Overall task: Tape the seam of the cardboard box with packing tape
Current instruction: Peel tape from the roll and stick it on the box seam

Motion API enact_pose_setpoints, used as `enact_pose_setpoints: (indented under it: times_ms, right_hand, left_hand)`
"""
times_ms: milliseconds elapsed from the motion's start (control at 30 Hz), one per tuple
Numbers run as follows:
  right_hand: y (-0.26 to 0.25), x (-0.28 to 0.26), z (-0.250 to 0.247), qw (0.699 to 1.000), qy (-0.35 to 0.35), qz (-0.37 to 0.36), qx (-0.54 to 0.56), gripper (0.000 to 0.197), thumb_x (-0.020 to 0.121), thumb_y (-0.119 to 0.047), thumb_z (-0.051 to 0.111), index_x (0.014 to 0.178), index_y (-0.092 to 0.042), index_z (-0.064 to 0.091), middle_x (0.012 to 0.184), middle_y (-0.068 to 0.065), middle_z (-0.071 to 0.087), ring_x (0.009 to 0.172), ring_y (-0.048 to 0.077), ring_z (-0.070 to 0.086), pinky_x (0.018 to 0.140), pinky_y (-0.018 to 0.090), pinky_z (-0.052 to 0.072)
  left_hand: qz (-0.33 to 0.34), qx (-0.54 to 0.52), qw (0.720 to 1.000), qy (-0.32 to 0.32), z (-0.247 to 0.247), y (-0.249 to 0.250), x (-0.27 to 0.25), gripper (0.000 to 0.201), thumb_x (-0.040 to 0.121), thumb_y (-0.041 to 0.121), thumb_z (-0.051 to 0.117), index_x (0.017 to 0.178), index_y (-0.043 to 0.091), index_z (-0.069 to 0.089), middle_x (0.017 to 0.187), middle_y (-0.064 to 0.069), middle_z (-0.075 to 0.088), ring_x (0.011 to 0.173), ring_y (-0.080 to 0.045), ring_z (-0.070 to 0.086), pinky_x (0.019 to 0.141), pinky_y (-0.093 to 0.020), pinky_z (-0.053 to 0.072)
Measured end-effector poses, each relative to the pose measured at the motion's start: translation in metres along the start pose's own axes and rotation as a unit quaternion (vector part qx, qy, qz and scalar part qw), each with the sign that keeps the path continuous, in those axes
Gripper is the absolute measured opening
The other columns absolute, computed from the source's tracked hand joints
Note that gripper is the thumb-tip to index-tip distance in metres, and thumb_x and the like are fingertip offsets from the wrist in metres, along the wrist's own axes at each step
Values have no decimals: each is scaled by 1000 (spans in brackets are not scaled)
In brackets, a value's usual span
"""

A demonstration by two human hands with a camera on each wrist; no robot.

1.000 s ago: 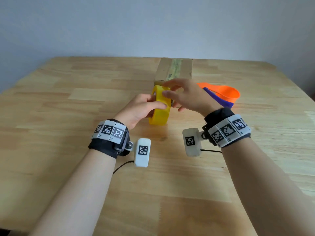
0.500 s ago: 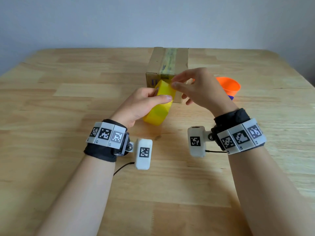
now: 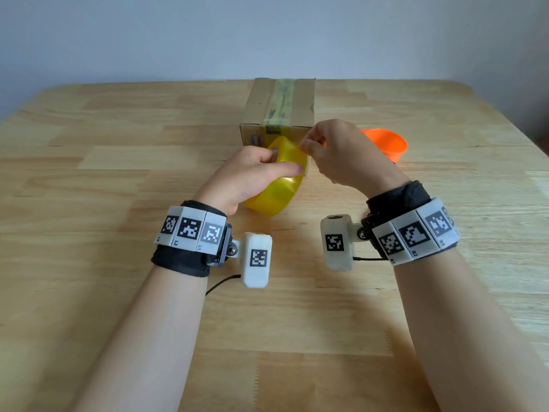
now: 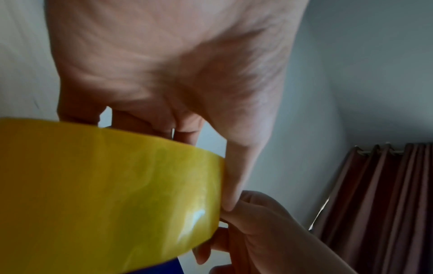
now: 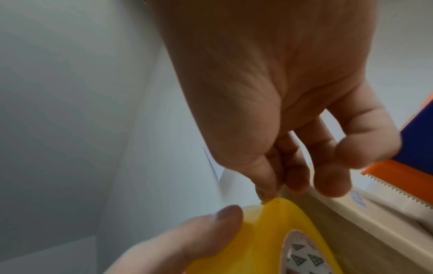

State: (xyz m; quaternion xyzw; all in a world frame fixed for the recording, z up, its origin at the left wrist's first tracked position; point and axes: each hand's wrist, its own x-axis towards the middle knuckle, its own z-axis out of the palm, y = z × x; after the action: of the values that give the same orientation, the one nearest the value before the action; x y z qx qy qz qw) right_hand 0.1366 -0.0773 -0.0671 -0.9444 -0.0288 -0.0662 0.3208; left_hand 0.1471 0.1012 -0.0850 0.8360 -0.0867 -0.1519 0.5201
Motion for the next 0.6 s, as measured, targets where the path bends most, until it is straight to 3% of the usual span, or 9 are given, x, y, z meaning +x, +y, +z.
enact_pose_setpoints:
  times_ms: [100, 200, 300, 600]
  right_hand:
    - [-1, -1, 0, 1000, 2, 16, -2, 19, 103, -26, 55, 99, -16, 71, 63, -7, 55, 55, 16, 54, 68, 38, 55]
    - [-2, -5, -5, 999, 0, 29, 39, 17, 101, -24, 57, 97, -16, 71, 75, 7, 71, 62, 30, 71, 58, 46, 63]
    - [0, -8, -11, 994, -7, 49, 99, 13, 98, -23, 65, 97, -14, 74, 87, 9, 75, 68, 25, 74, 51, 43, 64]
    - [9, -7, -10, 979, 4, 71, 191, 4, 91, -14, 76, 89, -11, 76, 74, 6, 72, 50, 10, 64, 46, 28, 57]
  left_hand:
    - [-12, 10, 1000, -3, 2, 6, 3, 71, 65, 56, 80, 106, -2, 73, 102, -22, 75, 94, -36, 74, 86, -50, 58]
    - [-25, 10, 1000, -4, 3, 10, 7, 50, 77, 45, 83, 103, 2, 76, 94, -17, 77, 84, -27, 74, 78, -38, 59]
    - [-35, 15, 999, -8, 3, 11, 8, 41, 80, 40, 83, 101, 5, 77, 84, -5, 73, 76, -17, 69, 69, -29, 54]
    - [-27, 20, 999, -3, 3, 7, 12, 51, 80, 42, 82, 102, -3, 73, 79, -6, 68, 73, -20, 67, 70, -31, 51]
